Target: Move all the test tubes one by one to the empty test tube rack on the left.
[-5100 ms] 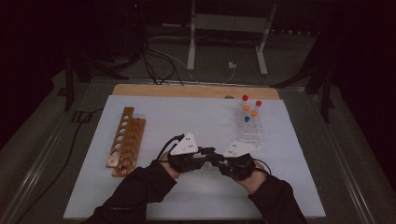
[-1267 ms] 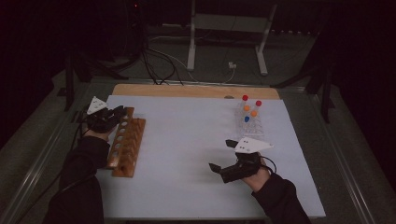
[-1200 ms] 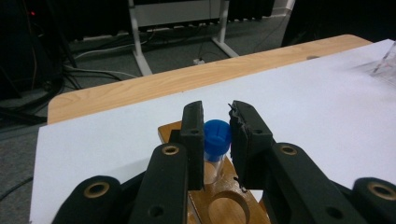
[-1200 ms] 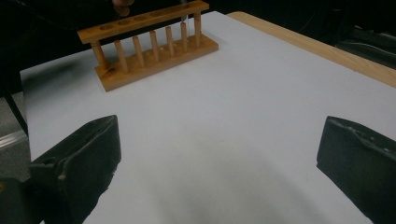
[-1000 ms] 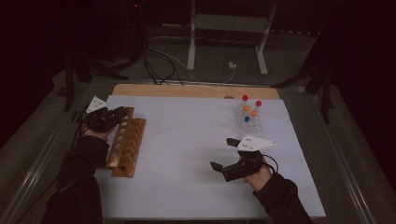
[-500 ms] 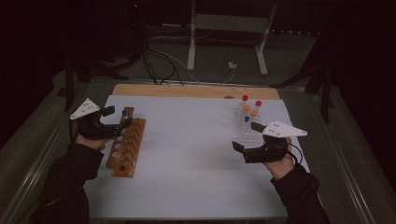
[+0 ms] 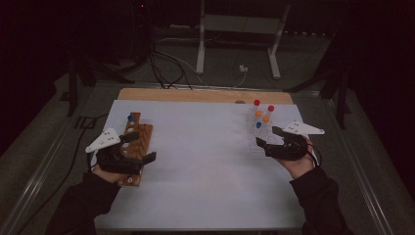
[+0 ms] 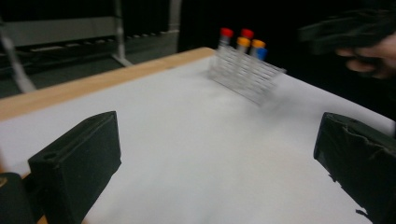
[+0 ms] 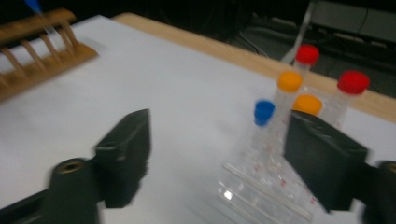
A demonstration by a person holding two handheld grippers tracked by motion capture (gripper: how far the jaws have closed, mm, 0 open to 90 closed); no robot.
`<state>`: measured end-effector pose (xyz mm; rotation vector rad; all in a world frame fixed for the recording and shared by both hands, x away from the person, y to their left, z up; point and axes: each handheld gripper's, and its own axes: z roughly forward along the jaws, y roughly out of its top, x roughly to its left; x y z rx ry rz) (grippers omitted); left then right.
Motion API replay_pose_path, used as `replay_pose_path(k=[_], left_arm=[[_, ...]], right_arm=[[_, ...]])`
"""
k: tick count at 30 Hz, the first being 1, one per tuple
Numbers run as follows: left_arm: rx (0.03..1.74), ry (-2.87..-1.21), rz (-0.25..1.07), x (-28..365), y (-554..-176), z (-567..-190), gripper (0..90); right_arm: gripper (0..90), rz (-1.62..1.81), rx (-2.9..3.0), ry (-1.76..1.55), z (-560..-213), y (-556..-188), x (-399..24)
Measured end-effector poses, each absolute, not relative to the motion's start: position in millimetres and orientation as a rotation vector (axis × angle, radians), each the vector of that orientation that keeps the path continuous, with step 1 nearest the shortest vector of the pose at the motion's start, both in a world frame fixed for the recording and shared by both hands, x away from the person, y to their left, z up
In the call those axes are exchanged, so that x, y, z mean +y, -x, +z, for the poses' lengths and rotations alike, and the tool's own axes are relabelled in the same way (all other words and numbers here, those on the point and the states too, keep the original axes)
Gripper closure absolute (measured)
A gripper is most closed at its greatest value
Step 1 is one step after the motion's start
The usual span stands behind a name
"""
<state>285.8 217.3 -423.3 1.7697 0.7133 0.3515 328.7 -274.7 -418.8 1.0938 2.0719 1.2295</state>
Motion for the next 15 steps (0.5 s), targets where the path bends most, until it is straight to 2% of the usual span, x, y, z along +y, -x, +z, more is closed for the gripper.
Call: replay_pose_path(k=[3,8,15], left_arm=[[0.689,-1.787,0.329,209.1,-279.3,-428.7,1.6],[0.660,-1.809,0.310,199.4,-272.3,-437.1,1.6],[0.641,-1.846,0.296,189.8,-267.1,-447.5,1.6]], right_arm=[[36.8,1.173,2.100,-1.131,-427.8,-337.3,-276.6],[46.1,1.118,2.140,-1.183,-439.5,-351.9,-276.6],[54.3,1.093,2.151,-1.237,-448.2,-369.5,-276.3]])
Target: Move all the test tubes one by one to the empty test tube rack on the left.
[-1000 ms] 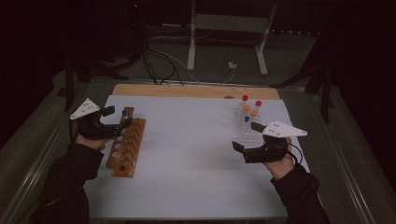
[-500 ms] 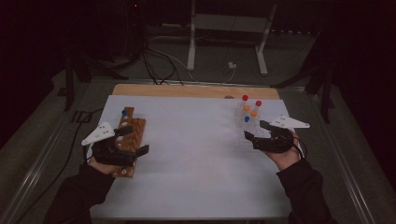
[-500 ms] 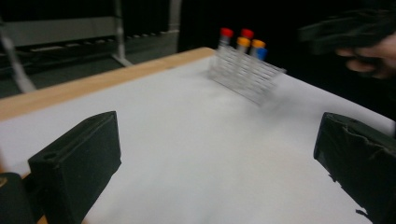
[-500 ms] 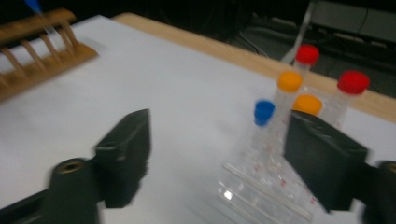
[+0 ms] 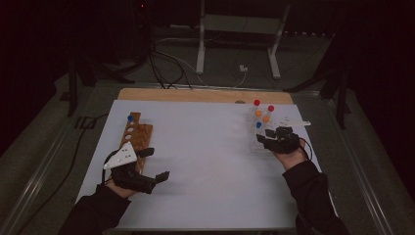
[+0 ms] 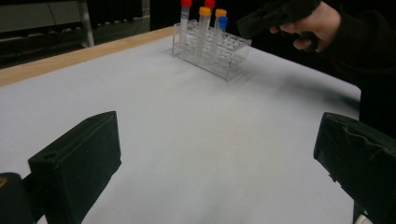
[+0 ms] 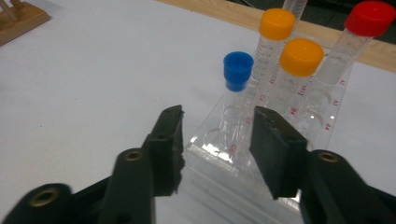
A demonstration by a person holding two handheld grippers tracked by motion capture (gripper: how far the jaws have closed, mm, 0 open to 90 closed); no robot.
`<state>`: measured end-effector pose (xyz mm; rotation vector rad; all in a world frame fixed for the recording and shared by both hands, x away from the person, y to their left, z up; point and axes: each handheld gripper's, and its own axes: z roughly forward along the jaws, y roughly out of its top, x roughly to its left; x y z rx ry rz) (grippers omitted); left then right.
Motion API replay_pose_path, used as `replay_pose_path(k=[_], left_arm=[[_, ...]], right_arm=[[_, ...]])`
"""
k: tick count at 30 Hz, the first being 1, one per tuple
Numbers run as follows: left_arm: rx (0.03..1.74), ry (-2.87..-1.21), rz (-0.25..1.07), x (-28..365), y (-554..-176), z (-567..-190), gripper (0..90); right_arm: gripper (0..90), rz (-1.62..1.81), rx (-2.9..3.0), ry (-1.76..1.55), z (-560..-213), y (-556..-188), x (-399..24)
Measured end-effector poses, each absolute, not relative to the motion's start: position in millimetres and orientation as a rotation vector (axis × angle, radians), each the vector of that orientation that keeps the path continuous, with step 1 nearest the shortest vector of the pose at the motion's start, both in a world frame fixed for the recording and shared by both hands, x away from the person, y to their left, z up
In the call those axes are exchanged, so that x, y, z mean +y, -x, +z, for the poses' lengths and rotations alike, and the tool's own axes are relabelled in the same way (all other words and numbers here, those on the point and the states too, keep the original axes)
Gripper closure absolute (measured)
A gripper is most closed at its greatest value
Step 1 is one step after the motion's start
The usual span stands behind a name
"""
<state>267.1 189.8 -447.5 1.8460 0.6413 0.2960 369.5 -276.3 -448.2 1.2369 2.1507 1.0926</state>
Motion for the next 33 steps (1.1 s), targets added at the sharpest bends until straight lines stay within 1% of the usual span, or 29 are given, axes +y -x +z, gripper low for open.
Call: replay_pose_path(k=[2,7,8,18,26,33], left_arm=[[0.634,-1.853,0.288,188.3,-266.9,-449.5,1.6],[0.633,-1.868,0.285,185.4,-266.6,-453.3,1.6],[0.630,-1.869,0.283,185.3,-266.7,-453.8,1.6],[0.630,-1.878,0.281,184.7,-267.7,-455.2,1.6],[0.632,-1.884,0.271,185.3,-268.6,-456.5,1.6],[0.635,-1.886,0.265,184.6,-269.1,-457.4,1.6]], right_arm=[[57.5,1.085,2.152,-1.258,-450.2,-374.2,-275.9],[60.6,1.073,2.153,-1.287,-454.3,-383.7,-274.5],[62.4,1.055,2.158,-1.295,-455.8,-387.3,-273.3],[68.0,1.043,2.166,-1.310,-461.2,-398.5,-268.4],[75.6,1.006,2.147,-1.298,-461.5,-401.2,-263.1],[76.6,0.991,2.141,-1.270,-457.6,-399.3,-262.9]])
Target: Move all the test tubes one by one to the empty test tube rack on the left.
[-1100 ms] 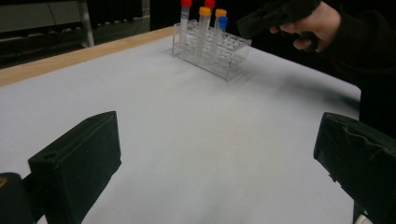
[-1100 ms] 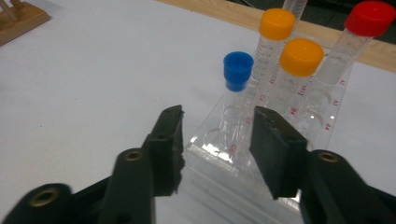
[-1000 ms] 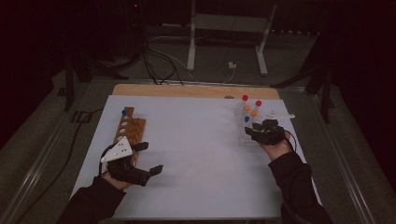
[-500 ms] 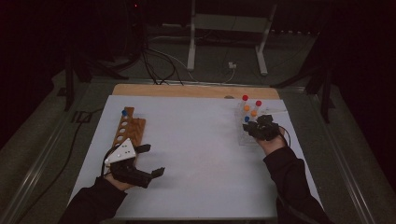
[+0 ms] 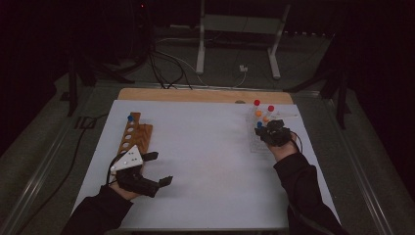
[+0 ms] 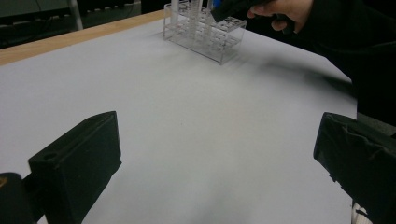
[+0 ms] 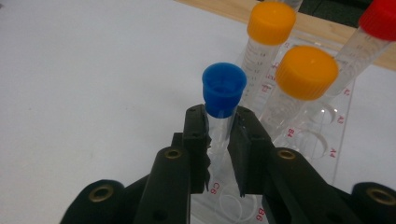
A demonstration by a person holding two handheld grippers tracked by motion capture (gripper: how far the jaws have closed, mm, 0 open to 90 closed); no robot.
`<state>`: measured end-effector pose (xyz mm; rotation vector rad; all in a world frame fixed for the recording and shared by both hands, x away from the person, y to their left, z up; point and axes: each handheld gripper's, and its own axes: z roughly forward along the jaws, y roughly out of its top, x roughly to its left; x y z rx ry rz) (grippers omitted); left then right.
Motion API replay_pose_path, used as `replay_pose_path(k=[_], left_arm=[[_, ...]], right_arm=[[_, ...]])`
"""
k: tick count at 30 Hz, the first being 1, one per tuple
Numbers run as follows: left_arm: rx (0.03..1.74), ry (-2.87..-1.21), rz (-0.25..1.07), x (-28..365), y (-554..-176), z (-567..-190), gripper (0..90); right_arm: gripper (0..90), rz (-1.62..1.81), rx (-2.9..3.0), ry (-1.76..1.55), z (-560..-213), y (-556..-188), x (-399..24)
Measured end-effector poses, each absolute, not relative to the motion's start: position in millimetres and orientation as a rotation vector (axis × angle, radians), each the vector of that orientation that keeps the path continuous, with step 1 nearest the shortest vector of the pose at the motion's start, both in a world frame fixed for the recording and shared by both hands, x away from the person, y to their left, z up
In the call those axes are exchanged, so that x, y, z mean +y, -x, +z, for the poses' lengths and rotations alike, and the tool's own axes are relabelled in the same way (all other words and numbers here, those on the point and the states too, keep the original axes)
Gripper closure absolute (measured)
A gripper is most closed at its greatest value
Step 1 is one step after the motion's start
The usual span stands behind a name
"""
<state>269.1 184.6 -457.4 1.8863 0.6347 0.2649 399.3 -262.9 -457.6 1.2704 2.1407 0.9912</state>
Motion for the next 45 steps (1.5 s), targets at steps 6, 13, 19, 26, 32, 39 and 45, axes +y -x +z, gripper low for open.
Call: replay_pose_path(k=[6,13,19,26,32,39,45], left_arm=[[0.632,-1.883,0.257,184.9,-270.0,-456.2,1.6],[0.634,-1.878,0.252,185.5,-270.5,-454.3,1.6],[0.625,-1.880,0.244,183.6,-271.2,-450.7,1.6],[0.615,-1.883,0.232,179.6,-272.5,-447.7,1.6],[0.606,-1.891,0.216,174.0,-273.4,-447.0,1.7],[0.595,-1.904,0.200,166.7,-274.9,-447.2,1.8],[0.575,-1.915,0.177,158.4,-276.0,-446.0,1.9]], right_arm=[[76.7,0.988,2.135,-1.227,-444.5,-395.4,-261.7],[76.7,1.006,2.116,-1.185,-423.9,-388.9,-262.8],[76.7,1.029,2.108,-1.134,-406.0,-380.1,-260.7],[76.7,1.062,2.137,-1.057,-393.3,-367.0,-251.7],[76.7,1.081,2.194,-0.997,-395.4,-354.4,-239.1],[76.7,1.085,2.270,-0.945,-409.8,-338.7,-224.9],[76.7,1.090,2.335,-0.908,-422.3,-326.2,-213.8]])
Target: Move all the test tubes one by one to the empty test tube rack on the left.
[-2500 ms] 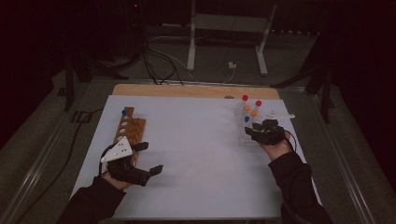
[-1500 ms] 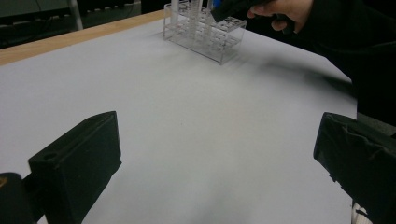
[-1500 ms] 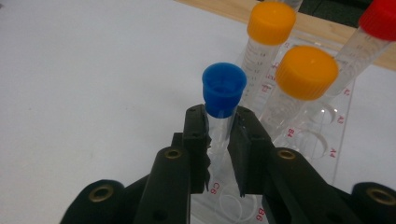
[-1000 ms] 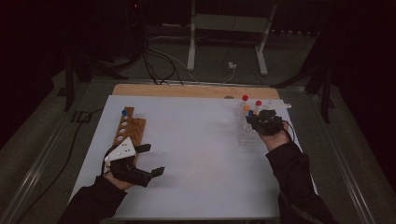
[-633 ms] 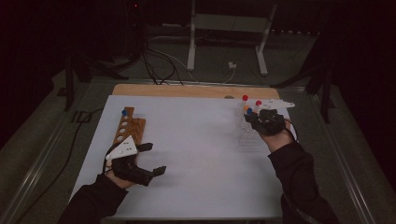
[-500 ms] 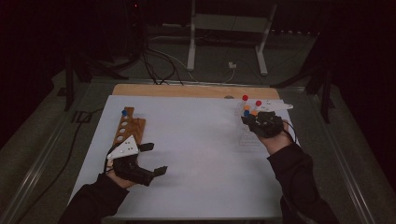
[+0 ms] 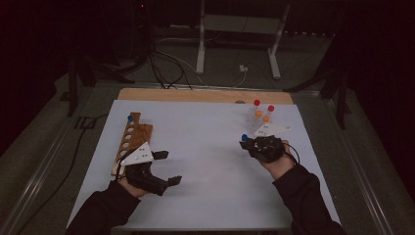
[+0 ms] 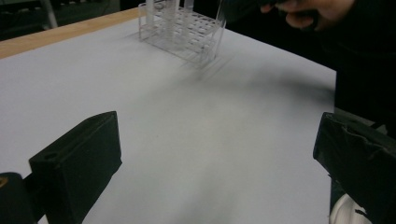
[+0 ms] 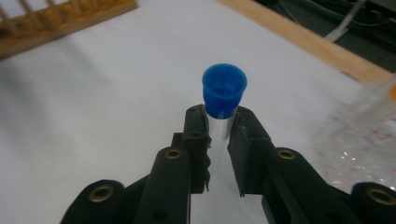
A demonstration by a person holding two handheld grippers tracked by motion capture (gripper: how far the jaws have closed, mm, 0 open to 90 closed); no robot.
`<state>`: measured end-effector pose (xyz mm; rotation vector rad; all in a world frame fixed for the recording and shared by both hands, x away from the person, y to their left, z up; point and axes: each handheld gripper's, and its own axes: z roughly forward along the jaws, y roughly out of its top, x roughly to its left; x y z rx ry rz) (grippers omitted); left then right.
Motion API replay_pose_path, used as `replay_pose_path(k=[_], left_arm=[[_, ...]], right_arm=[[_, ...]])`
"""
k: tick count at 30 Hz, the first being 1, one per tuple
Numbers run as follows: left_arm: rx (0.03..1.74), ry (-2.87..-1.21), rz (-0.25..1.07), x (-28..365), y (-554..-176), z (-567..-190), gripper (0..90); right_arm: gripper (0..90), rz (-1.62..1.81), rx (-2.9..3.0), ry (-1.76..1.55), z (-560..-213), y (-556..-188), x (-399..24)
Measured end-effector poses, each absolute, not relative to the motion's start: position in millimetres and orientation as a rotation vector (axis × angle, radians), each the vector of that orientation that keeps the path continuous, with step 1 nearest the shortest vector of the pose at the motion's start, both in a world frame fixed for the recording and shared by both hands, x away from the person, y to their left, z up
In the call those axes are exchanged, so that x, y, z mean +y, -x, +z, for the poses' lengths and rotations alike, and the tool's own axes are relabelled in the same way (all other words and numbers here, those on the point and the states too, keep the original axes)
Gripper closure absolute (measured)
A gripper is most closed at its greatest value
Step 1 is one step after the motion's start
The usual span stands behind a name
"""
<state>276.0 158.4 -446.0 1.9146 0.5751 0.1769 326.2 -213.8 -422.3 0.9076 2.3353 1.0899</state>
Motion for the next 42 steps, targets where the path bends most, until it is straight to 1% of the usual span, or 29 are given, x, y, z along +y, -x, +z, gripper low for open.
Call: replay_pose_path(k=[14,18,30,33,35,37,41,42], left_arm=[[0.503,-1.944,0.115,126.7,-285.9,-441.5,2.3],[0.481,-1.940,0.103,117.6,-288.8,-438.8,2.4],[0.426,-1.932,0.101,88.2,-298.4,-422.8,6.4],[0.401,-1.942,0.102,79.5,-300.3,-419.4,9.4],[0.387,-1.939,0.104,74.1,-301.4,-418.3,15.6],[0.380,-1.940,0.101,69.5,-303.3,-417.6,17.1],[0.367,-1.932,0.109,62.3,-305.7,-417.6,27.1],[0.363,-1.929,0.108,60.8,-306.1,-417.9,30.8]], right_arm=[[76.7,1.126,2.425,-0.817,-434.6,-297.8,-191.2],[76.7,1.128,2.443,-0.804,-438.4,-293.7,-187.4],[76.7,1.131,2.479,-0.768,-444.5,-287.2,-179.2],[76.7,1.133,2.480,-0.761,-444.7,-286.2,-177.7],[76.7,1.142,2.482,-0.764,-444.4,-286.2,-177.4],[76.7,1.145,2.481,-0.759,-443.9,-286.0,-177.1],[76.7,1.146,2.481,-0.760,-443.3,-285.5,-177.1],[76.7,1.148,2.481,-0.759,-443.3,-285.7,-177.1]])
